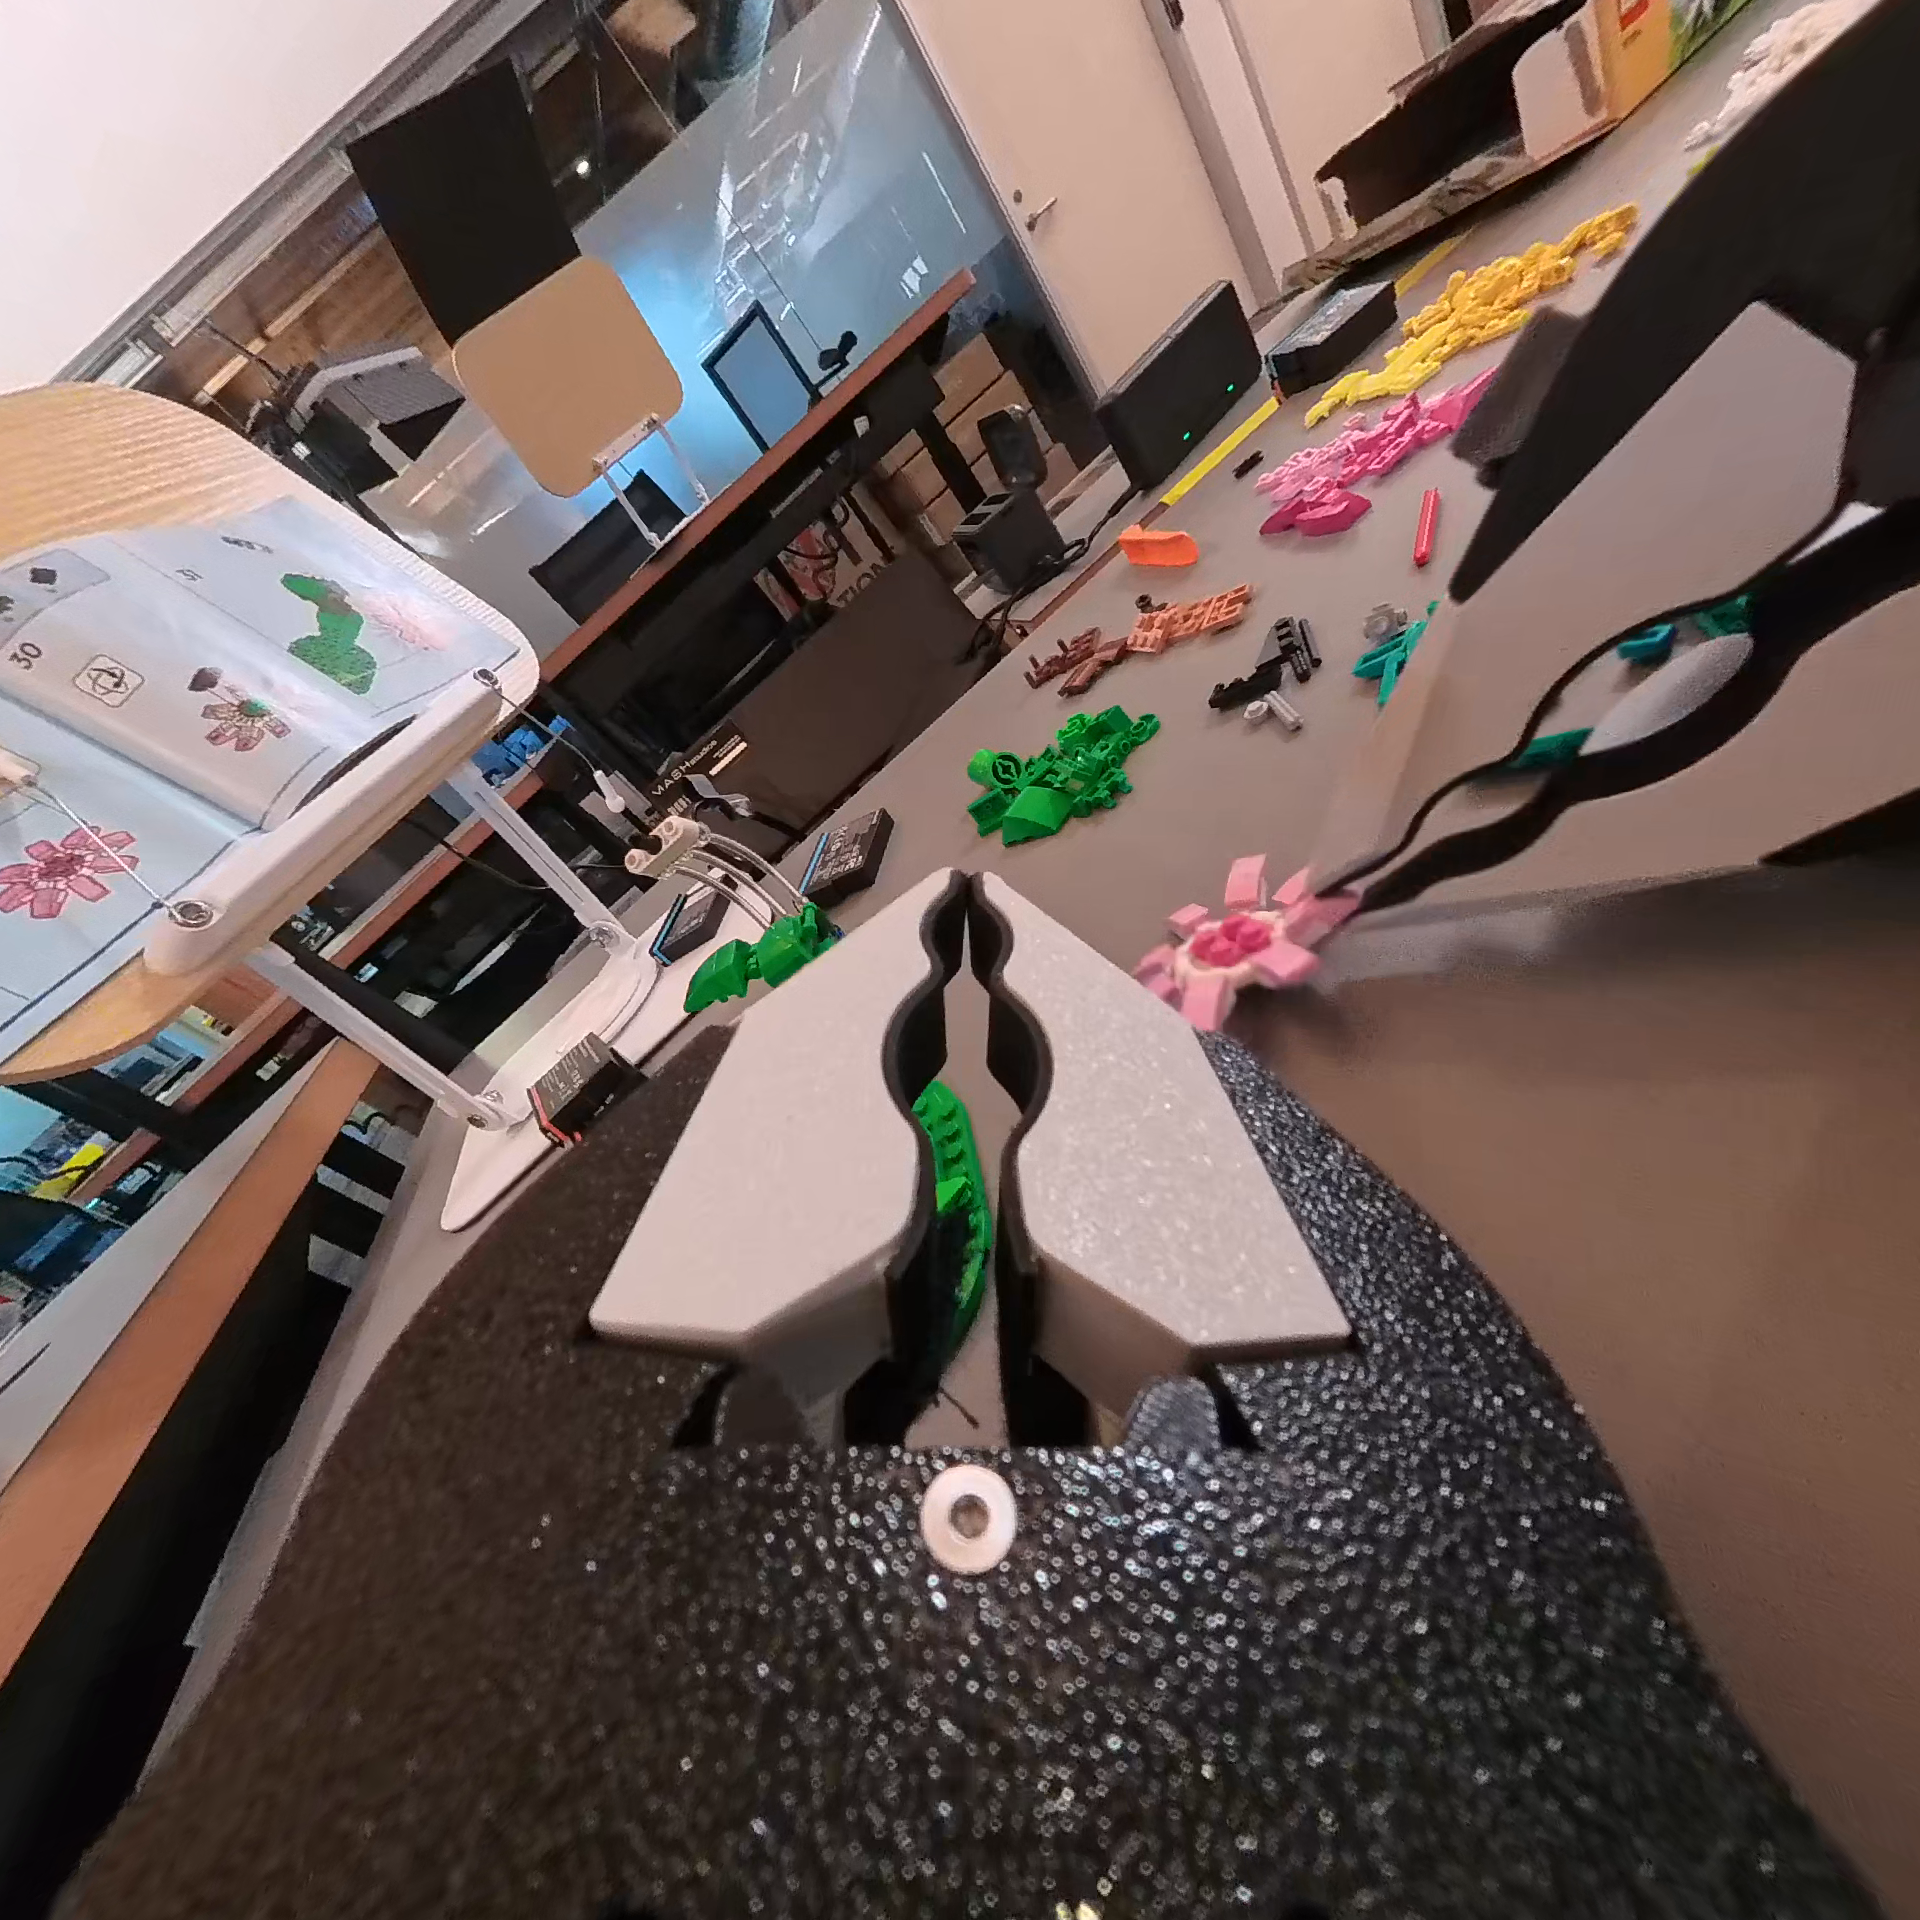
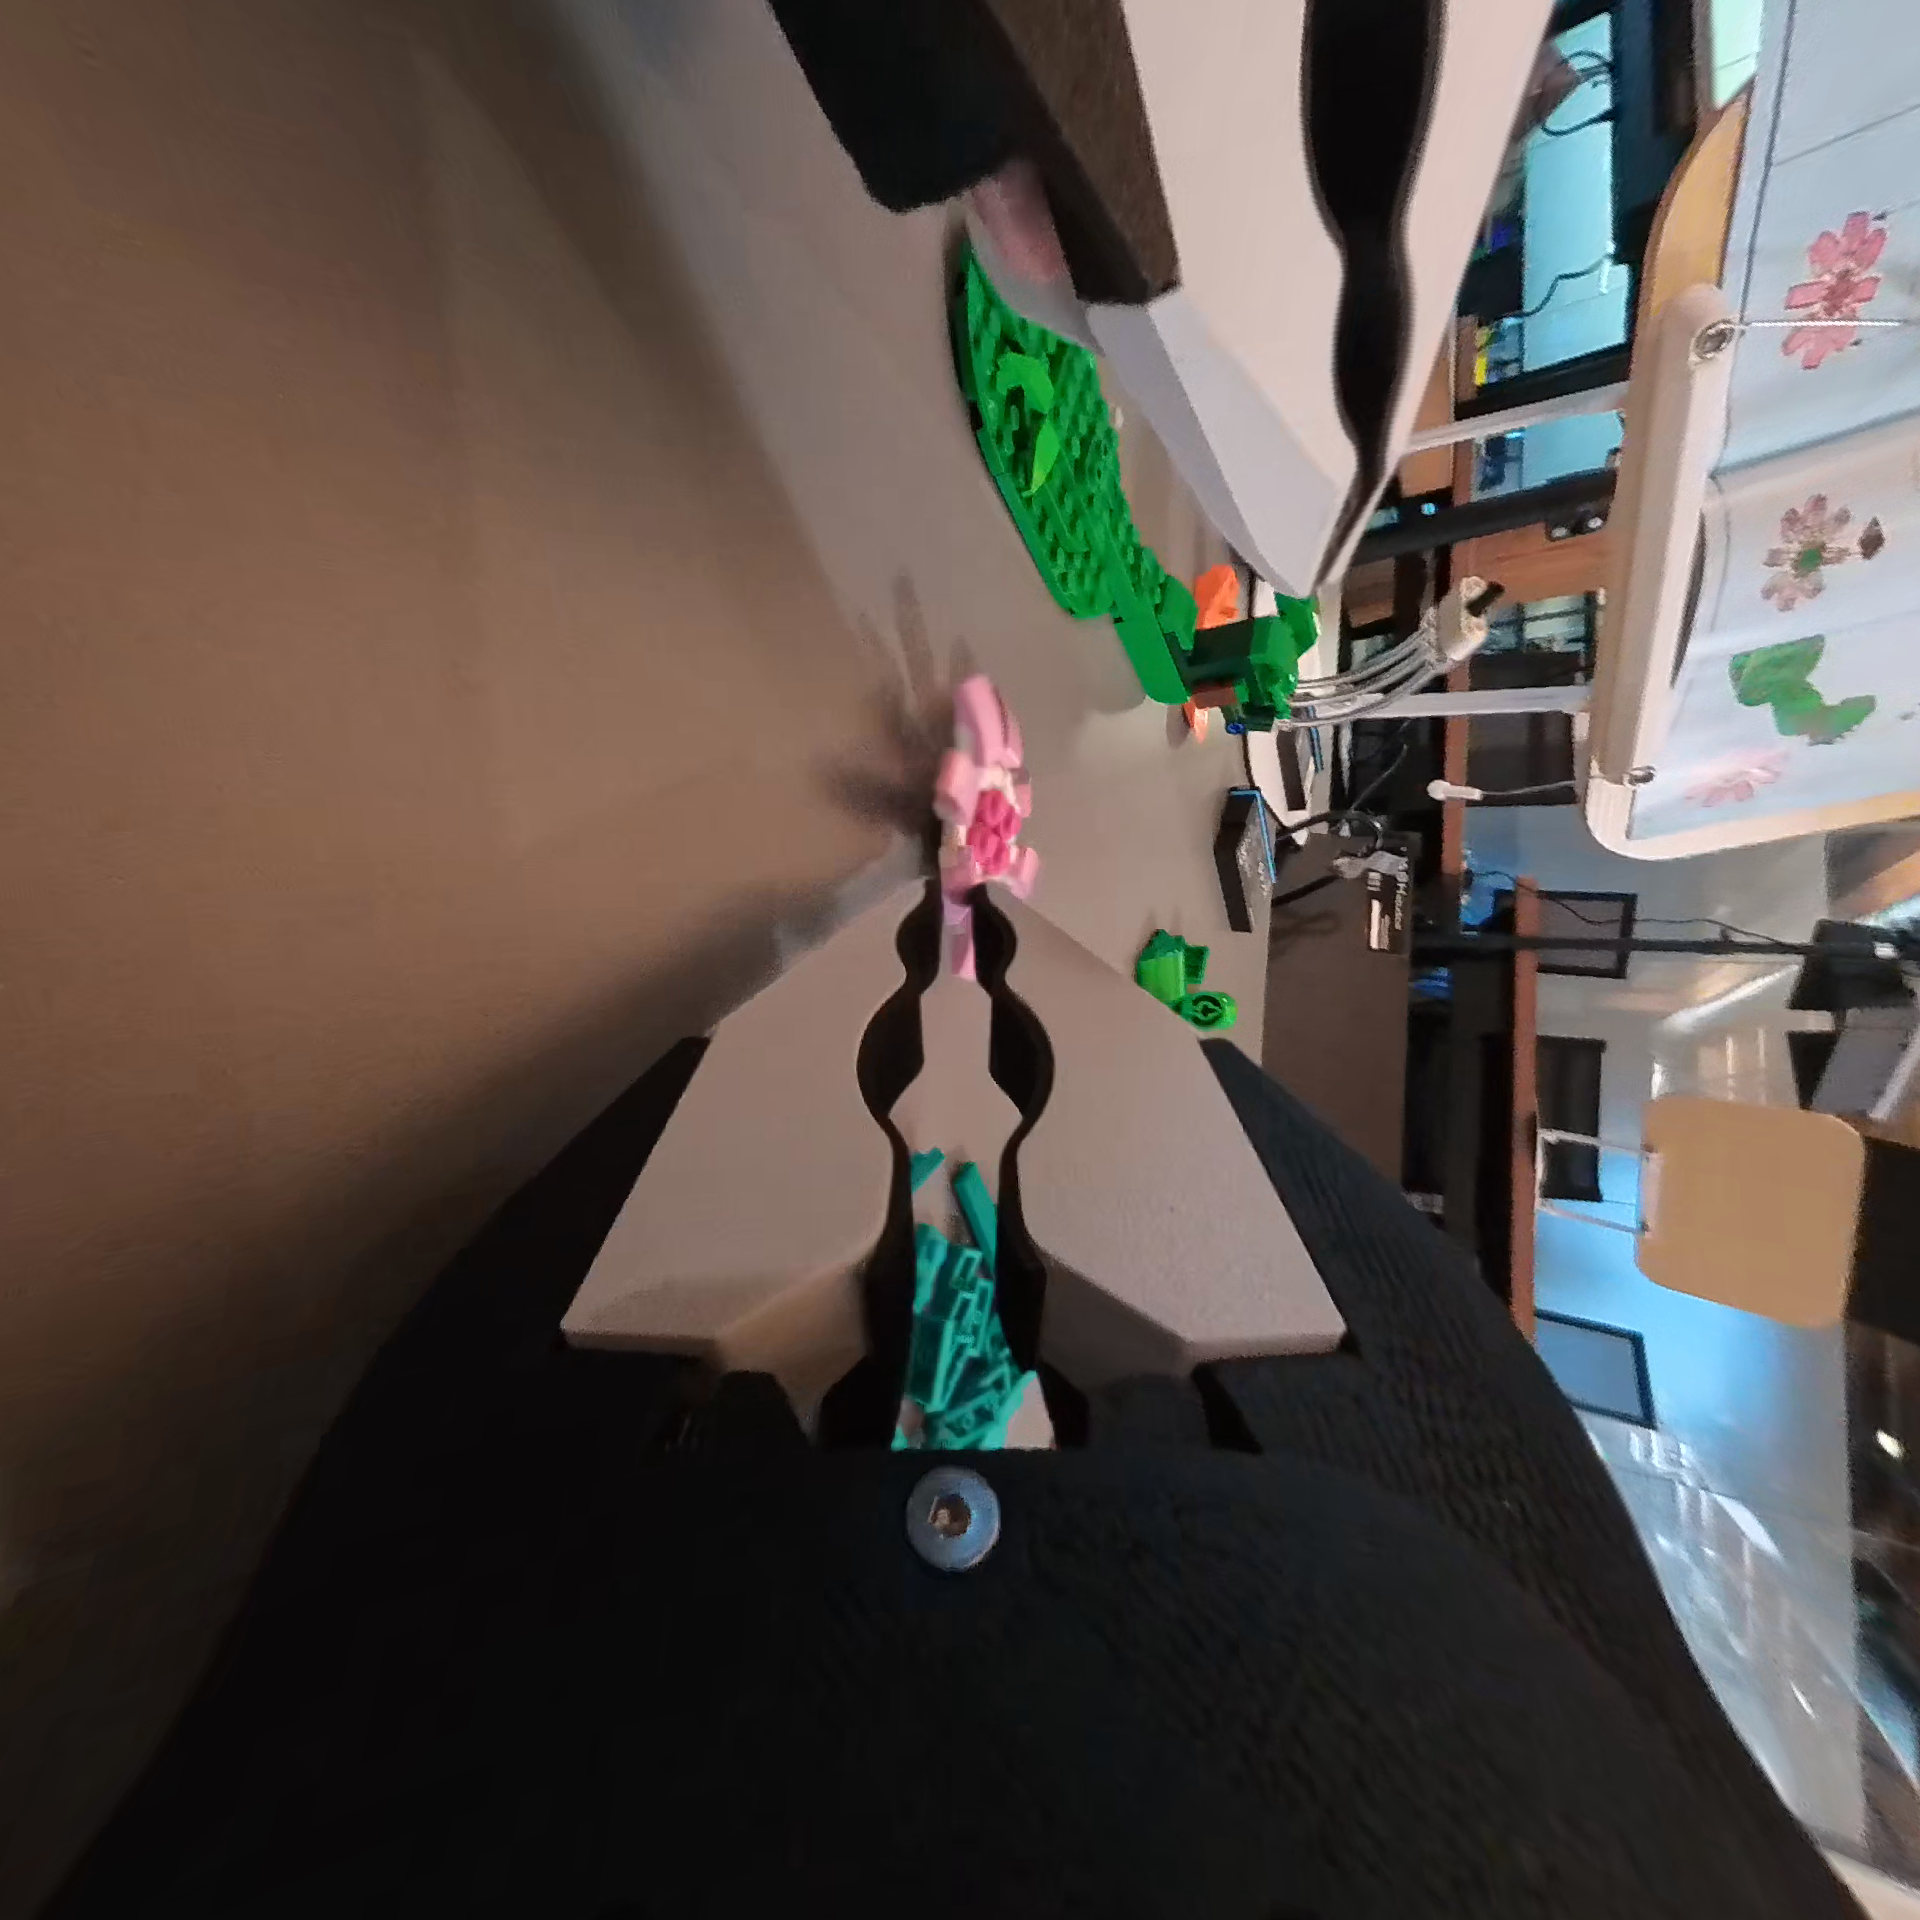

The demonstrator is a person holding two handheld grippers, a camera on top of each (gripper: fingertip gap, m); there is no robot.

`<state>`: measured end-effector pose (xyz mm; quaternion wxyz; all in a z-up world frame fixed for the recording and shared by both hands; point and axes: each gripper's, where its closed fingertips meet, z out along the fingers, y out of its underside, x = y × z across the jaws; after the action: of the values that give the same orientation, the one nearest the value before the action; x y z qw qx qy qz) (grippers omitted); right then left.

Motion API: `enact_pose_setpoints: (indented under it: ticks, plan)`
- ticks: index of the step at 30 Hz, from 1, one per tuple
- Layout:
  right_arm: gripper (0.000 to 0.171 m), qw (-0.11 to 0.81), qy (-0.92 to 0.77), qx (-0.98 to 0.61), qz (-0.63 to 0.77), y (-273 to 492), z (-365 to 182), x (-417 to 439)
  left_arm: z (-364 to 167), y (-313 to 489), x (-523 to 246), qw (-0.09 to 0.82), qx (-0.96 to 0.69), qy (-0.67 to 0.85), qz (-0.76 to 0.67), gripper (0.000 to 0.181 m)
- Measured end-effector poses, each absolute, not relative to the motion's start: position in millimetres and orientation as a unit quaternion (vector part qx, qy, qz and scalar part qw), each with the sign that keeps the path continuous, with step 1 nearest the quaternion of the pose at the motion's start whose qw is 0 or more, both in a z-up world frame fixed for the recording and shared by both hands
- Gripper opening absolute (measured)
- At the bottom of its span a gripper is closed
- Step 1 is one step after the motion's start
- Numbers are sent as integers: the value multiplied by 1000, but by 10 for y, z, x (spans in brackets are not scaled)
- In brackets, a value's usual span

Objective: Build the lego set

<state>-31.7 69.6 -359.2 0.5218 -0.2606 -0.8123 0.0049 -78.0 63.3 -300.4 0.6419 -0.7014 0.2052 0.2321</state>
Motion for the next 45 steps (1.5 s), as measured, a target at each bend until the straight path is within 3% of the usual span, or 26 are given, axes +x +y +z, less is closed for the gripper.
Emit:
enact_pose_setpoints:
  ticks: [4, 7, 12, 14, 20, 27, 30, 41, 45]
  plan:
    - [3, 554, -786, -275, 18, 730, -3411, -324, -2893, 600, -751, 668, -678, 204, 230, 0]
    - [3, 558, -732, -361, 147, 723, -3190, -321, -2694, 527, -703, 717, -636, 191, 213, 0]
    - [3, 454, -555, -473, 512, 657, -2626, -208, -2320, 407, -856, 781, -590, 93, 185, 74]
    - [3, 384, -494, -473, 620, 647, -2461, -117, -2280, 429, -694, 795, -590, 103, 98, 80]
    - [2, 237, -412, -427, 769, 554, -2213, 77, -2239, 457, -184, 758, -607, 121, -205, 72]
    - [2, 187, -427, -409, 784, 402, -2201, 109, -2228, 409, -56, 710, -585, 94, -381, 34]
    - [2, 199, -433, -417, 774, 421, -2230, 97, -2242, 381, -25, 706, -581, 105, -392, 15]
    - [3, 295, -449, -463, 705, 584, -2342, -12, -2368, 494, -135, 705, -612, 75, -351, 10]
    - [26, 383, -420, -472, 674, 800, -2258, 6, -2325, 459, -276, 713, -571, 36, -405, 10]
